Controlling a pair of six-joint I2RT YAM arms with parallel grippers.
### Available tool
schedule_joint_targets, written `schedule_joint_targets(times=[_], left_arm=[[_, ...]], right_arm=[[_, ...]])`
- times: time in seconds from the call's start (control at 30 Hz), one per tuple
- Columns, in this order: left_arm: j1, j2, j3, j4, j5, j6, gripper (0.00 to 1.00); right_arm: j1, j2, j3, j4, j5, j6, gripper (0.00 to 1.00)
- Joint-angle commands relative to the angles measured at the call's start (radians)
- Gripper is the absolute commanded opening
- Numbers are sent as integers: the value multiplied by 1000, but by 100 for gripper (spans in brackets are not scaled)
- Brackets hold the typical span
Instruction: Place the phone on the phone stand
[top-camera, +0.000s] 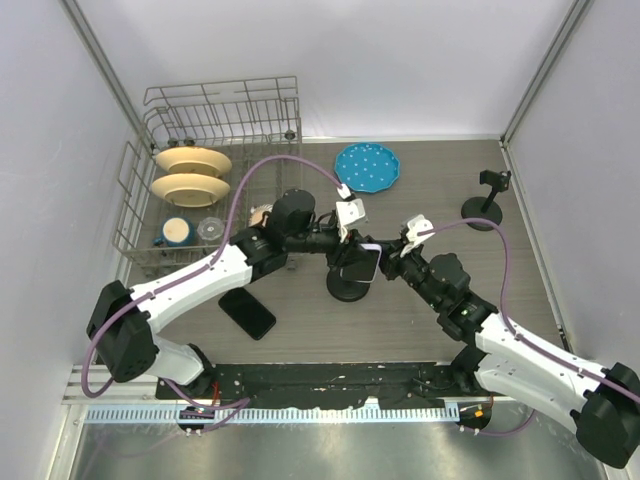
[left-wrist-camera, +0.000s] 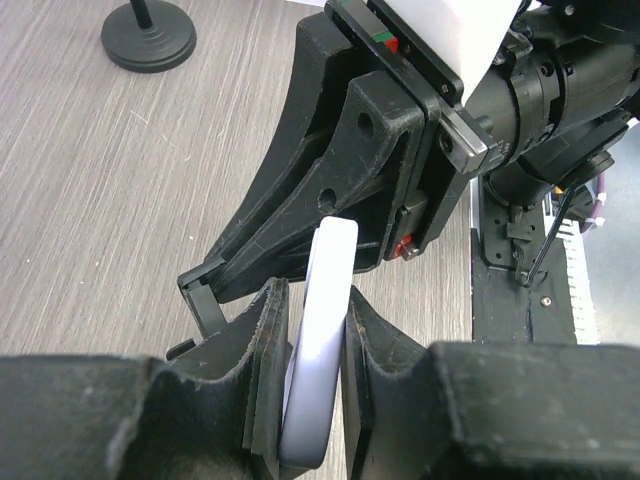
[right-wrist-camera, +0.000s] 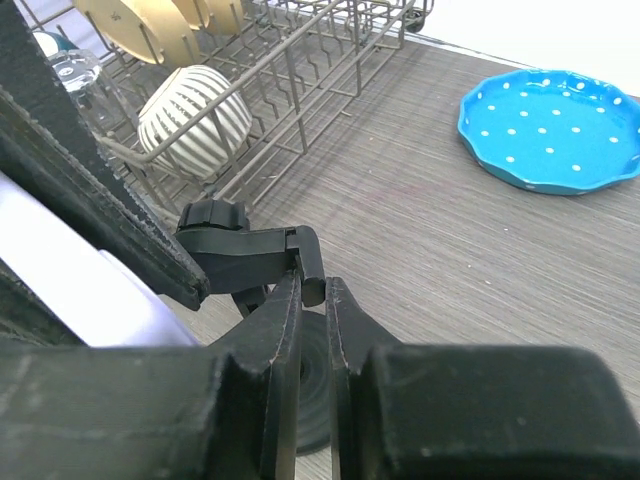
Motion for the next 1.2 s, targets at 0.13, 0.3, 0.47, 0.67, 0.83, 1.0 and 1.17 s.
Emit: schedule_joint_targets(times=[0.13, 0.3, 0.47, 0.67, 0.83, 1.0, 1.17], left_arm=[[32, -79, -5, 237, -18, -105, 0], [3, -120, -46, 241, -343, -74, 0], [-66, -120, -71, 273, -688, 1, 0], [-140, -4, 3, 292, -992, -21, 0], [-149, 116, 72, 306, -1100, -10, 0], [-149, 190, 116, 315, -1109, -39, 0], [-149, 179, 92, 318, -1055, -48, 0]], right_arm=[[-42, 9, 12, 150, -3, 49, 1], [-42, -72, -20, 115, 131, 18, 1], [19, -134, -34, 90, 354, -38, 1], [168, -42, -7, 170, 644, -123, 1], [252, 39, 6, 266, 860, -111, 1], [430, 191, 30, 404, 980, -193, 1], [501, 184, 43, 391, 985, -164, 1]])
